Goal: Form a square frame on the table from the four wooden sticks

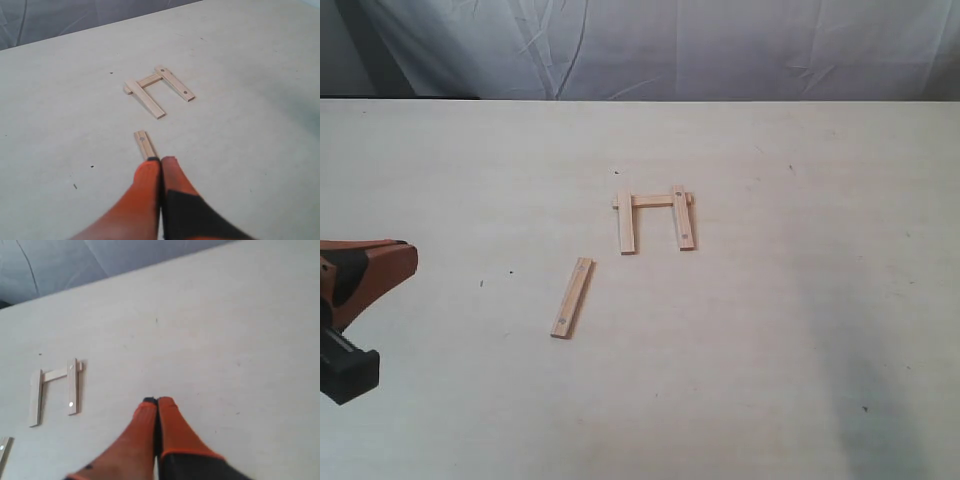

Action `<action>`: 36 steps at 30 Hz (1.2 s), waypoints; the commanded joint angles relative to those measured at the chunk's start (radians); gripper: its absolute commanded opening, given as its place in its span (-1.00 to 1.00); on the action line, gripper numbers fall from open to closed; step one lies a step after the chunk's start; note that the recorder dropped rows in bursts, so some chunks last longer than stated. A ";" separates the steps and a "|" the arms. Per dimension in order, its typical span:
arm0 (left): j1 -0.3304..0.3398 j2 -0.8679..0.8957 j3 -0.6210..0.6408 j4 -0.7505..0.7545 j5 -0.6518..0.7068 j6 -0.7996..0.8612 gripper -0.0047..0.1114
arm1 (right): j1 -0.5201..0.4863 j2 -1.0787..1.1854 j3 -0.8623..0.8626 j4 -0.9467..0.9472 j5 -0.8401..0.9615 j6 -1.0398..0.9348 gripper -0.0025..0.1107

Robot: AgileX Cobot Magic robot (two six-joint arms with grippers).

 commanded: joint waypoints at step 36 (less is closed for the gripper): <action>0.004 -0.008 0.007 0.003 -0.010 -0.001 -0.92 | 0.886 1.383 -1.171 -0.390 0.435 0.925 -0.71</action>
